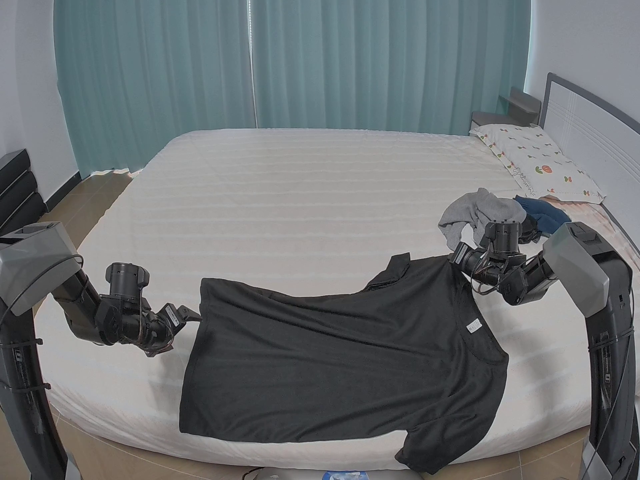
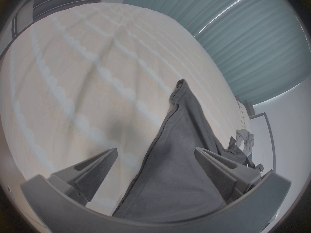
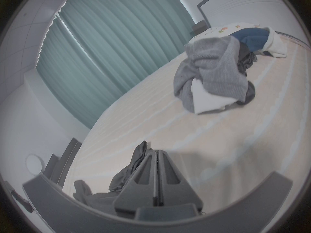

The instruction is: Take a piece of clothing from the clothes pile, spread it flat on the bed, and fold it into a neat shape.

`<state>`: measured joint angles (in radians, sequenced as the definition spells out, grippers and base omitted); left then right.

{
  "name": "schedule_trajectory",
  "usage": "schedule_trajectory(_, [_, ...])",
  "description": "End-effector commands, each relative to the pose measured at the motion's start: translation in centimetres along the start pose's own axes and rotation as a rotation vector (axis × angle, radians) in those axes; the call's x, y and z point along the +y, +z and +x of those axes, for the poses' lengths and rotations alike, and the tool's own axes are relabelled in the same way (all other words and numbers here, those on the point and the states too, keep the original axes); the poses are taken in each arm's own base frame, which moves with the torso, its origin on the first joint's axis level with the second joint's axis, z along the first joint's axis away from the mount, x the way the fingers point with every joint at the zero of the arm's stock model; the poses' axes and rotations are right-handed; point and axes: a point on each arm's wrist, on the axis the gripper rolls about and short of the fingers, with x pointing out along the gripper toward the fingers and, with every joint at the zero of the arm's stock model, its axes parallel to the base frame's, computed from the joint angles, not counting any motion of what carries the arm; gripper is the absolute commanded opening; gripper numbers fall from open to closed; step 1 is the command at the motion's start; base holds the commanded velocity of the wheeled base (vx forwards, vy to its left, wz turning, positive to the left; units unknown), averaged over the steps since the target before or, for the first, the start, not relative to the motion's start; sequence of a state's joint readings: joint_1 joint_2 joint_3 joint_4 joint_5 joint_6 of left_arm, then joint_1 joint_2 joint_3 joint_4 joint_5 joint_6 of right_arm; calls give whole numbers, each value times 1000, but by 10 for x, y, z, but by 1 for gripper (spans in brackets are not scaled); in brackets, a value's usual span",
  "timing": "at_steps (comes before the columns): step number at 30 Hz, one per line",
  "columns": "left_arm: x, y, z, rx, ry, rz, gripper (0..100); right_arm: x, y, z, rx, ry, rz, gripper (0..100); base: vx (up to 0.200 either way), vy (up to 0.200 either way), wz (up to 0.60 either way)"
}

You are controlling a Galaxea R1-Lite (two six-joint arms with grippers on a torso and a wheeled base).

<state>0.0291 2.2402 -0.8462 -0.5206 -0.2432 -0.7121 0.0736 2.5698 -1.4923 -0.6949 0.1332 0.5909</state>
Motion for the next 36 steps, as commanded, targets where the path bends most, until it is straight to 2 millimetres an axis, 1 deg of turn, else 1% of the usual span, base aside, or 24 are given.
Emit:
schedule_trajectory(1, [-7,10,4,-43,-33,0,100,-13,4,5,-29,-30,17,0,0,0,0])
schedule_trajectory(3, [-14,20,12,-96,-58,-43,100,-19,3,9,-51,-44,18,0,0,0,0])
schedule_trajectory(4, [-14,22,13,-103,-59,-50,100,-19,3,9,-57,-48,18,0,0,0,0])
schedule_trajectory(5, [-21,30,19,-145,-61,-72,100,-22,3,11,-82,-66,18,0,0,0,0])
schedule_trajectory(7, [-24,38,28,-188,-48,-78,100,-26,2,11,-106,-88,20,0,0,0,0])
schedule_trajectory(9, [-25,41,37,-211,-37,-74,100,-27,-1,11,-103,-97,21,0,0,0,0])
schedule_trajectory(13, [-33,49,57,-234,-55,-62,100,-25,4,12,-154,-101,38,0,0,0,0])
schedule_trajectory(16, [-37,54,67,-249,-63,-55,100,-25,7,12,-186,-108,53,0,0,0,0])
schedule_trajectory(17, [-43,56,74,-252,-76,-46,100,-28,5,13,-194,-115,57,0,0,0,0])
schedule_trajectory(20, [-53,57,80,-242,-81,-34,100,-34,4,16,-206,-127,60,0,0,0,0])
schedule_trajectory(21, [-61,58,82,-235,-86,-25,100,-36,4,17,-214,-136,61,0,0,0,0])
schedule_trajectory(22, [-64,58,83,-232,-88,-22,100,-37,3,18,-212,-138,61,0,0,0,0])
schedule_trajectory(25, [-76,56,94,-223,-101,19,100,-39,0,19,-209,-139,63,0,0,0,0])
schedule_trajectory(26, [-76,56,94,-223,-101,19,100,-39,0,19,-209,-139,63,0,0,0,0])
schedule_trajectory(28, [-81,52,104,-217,-109,58,100,-38,-1,18,-206,-140,63,0,0,0,0])
schedule_trajectory(33, [-87,45,114,-211,-123,86,100,-37,-5,18,-195,-141,61,0,0,0,0])
schedule_trajectory(36, [-89,46,117,-217,-129,96,100,-36,-5,18,-194,-139,61,0,0,0,0])
